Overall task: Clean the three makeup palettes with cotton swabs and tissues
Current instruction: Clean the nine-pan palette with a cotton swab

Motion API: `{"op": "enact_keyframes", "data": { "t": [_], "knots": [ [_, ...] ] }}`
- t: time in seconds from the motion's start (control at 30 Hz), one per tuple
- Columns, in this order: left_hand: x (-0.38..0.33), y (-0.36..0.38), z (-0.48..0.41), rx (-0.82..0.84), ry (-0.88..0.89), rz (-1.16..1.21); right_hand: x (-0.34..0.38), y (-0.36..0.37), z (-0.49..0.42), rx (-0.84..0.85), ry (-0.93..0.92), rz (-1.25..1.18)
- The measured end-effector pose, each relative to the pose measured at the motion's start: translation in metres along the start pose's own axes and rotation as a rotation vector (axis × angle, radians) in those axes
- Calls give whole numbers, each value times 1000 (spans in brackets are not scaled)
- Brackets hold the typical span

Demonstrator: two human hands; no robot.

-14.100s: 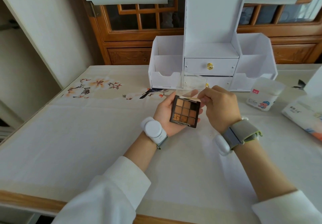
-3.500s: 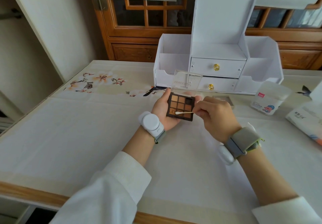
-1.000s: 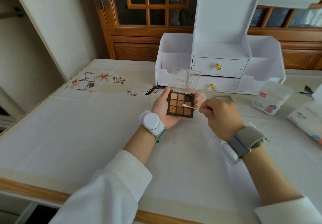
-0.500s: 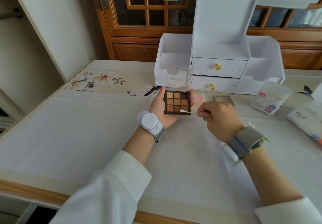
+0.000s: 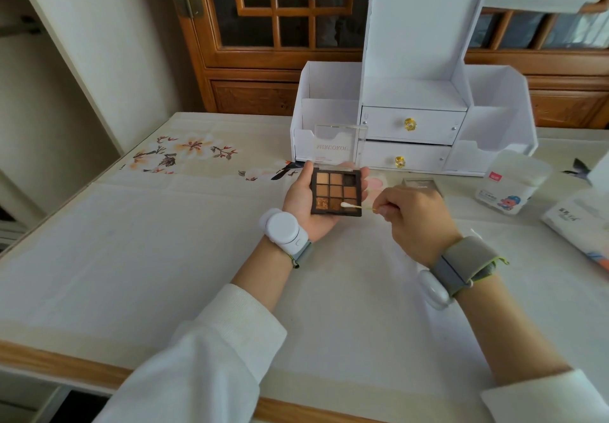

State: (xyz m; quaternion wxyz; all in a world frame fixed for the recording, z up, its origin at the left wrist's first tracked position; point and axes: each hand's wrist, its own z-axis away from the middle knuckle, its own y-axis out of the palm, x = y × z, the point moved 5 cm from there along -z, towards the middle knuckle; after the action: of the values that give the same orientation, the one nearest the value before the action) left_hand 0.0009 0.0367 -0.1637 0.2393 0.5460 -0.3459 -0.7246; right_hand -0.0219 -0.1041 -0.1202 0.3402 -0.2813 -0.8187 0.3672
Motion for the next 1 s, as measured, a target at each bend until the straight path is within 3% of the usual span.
{"op": "enact_keyframes", "data": {
  "t": [0.3, 0.47, 0.67, 1.0],
  "knots": [
    [-1, -2, -2, 16, 12, 4, 2, 1, 0, -77, -99, -3],
    [2, 0, -2, 2, 21, -1, -6, -2, -1, -207, 5, 3],
    [-1, 2, -5, 15, 42, 164, -6, -2, -1, -248, 141, -27],
    [-3, 2, -2, -28, 97, 123, 31, 16, 0, -249, -5, -114]
  ]
}}
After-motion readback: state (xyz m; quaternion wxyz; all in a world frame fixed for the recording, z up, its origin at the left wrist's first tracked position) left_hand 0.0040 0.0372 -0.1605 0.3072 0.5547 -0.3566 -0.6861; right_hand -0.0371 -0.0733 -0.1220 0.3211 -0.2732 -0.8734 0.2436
